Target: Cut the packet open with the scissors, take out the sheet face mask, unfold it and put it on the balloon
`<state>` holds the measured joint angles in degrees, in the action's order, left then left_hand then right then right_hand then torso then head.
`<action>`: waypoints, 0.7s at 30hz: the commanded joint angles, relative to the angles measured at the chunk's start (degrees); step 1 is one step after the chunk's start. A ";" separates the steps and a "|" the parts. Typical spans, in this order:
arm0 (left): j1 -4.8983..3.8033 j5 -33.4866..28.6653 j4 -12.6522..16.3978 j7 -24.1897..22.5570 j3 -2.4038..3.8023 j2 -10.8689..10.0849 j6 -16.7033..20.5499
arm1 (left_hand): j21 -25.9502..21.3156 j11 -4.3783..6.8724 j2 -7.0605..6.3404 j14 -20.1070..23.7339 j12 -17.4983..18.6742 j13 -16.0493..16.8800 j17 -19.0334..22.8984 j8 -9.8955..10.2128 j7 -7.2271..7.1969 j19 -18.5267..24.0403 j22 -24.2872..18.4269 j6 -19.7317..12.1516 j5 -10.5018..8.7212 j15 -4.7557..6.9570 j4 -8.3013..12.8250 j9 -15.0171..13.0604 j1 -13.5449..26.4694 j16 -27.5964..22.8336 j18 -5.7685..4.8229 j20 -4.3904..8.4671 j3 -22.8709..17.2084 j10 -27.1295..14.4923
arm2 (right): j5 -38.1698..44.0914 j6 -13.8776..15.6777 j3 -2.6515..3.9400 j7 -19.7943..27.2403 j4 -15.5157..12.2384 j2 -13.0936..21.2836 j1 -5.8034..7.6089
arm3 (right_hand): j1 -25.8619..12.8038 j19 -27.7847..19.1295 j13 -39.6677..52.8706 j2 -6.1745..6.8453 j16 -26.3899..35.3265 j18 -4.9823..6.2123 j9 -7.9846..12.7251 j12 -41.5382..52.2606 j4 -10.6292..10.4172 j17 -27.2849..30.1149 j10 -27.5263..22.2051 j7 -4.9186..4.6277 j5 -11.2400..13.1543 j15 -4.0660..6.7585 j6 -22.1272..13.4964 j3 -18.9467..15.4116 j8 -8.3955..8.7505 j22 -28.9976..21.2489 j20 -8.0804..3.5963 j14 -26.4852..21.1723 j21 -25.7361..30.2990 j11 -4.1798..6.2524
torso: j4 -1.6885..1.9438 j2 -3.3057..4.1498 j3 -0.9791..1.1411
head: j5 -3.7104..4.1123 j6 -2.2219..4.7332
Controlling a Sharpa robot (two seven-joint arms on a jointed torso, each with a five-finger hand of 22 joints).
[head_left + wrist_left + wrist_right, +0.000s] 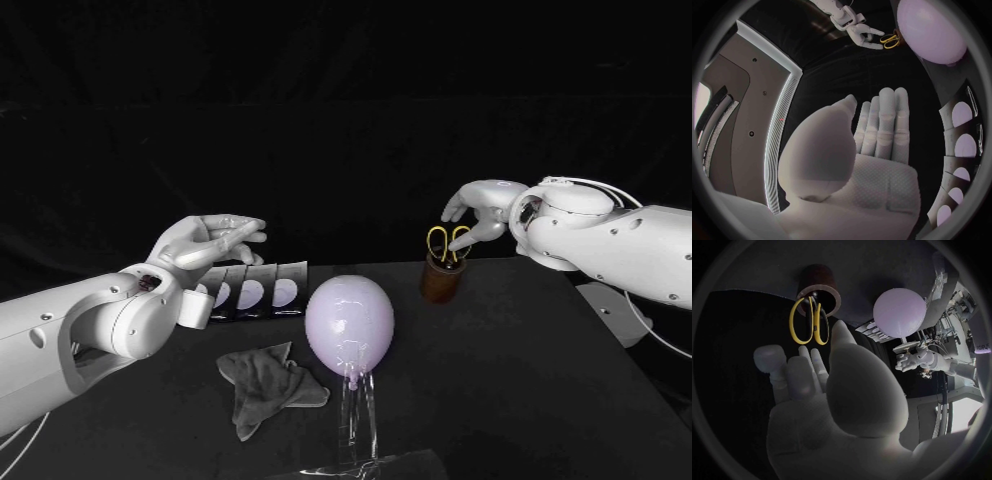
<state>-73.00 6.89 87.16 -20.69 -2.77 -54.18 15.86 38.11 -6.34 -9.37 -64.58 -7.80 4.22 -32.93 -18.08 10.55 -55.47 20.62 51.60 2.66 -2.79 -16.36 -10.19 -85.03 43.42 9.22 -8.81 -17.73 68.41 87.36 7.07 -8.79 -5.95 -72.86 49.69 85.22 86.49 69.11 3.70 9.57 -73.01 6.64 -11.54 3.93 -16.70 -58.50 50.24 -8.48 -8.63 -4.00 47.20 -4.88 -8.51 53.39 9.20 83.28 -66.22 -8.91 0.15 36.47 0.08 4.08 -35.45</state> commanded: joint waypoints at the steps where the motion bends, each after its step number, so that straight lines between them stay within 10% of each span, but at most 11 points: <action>1: -0.11 -0.44 0.08 -0.66 0.06 0.11 0.02 | 0.24 -0.24 -0.07 0.44 0.18 0.05 -0.07 0.21 0.16 0.38 0.05 0.14 0.18 -0.01 0.04 -0.09 0.22 0.27 0.95 0.05 -0.27 0.24 | 2.26 1.80 0.01 -0.80 0.26 -0.19 0.06 | 0.16 0.56 0.04 -0.73 -0.44 0.54 -0.13 -0.01 -0.20 -0.27 0.64 -0.53 0.05 -0.01 0.10 0.46 0.06 0.46 -0.09 0.62 -0.42 0.01 | 0.01 0.08 0.01 | 0.22 0.04; 11: -0.11 -0.44 0.11 -0.57 0.05 0.23 -0.05 | 0.30 -0.25 -0.03 0.49 0.19 0.06 -0.08 0.21 0.17 0.45 0.09 0.18 0.17 -0.02 0.04 -0.10 0.20 0.29 0.95 0.04 -0.30 0.28 | 0.24 0.93 0.00 -1.29 2.79 -1.44 0.04 | 0.96 3.07 0.27 -4.34 -1.65 -0.07 -0.64 0.96 0.37 -1.55 5.57 -1.53 0.21 1.02 1.29 2.65 -0.26 4.13 -0.97 1.18 -2.70 1.29 | 0.09 0.18 -0.01 | 0.76 0.05; 21: -0.11 -0.45 0.04 -0.36 0.05 0.21 0.13 | 0.44 -0.26 0.19 0.61 0.21 0.07 -0.13 0.22 0.20 0.61 0.20 0.26 0.18 -0.03 -0.02 -0.13 0.20 0.35 0.96 0.01 -0.44 0.35 | -0.89 -2.44 -0.04 -1.85 4.16 -1.95 -0.03 | 2.26 3.56 0.24 -5.12 -1.92 -0.21 -0.89 1.02 0.86 -1.51 8.18 -1.79 0.85 1.60 1.90 3.22 -0.36 4.99 -1.54 1.23 -3.09 1.91 | -0.01 0.14 -0.04 | 1.61 0.00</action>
<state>-73.00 6.75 87.15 -20.64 -2.78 -54.09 15.91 38.35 -6.46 -9.37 -64.38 -7.81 4.21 -32.98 -18.08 10.43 -55.06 20.76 51.69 2.66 -2.98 -16.36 -10.24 -85.03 43.41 9.44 -8.81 -17.73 68.52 86.89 7.14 -8.83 -7.04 -68.82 47.81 85.18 88.26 72.57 3.92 4.58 -74.72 6.57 -12.39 4.76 -15.77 -60.23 58.09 -9.95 -7.97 -2.73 49.03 -1.98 -8.58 58.42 7.80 83.92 -69.18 -6.97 0.18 36.66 0.07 5.56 -35.33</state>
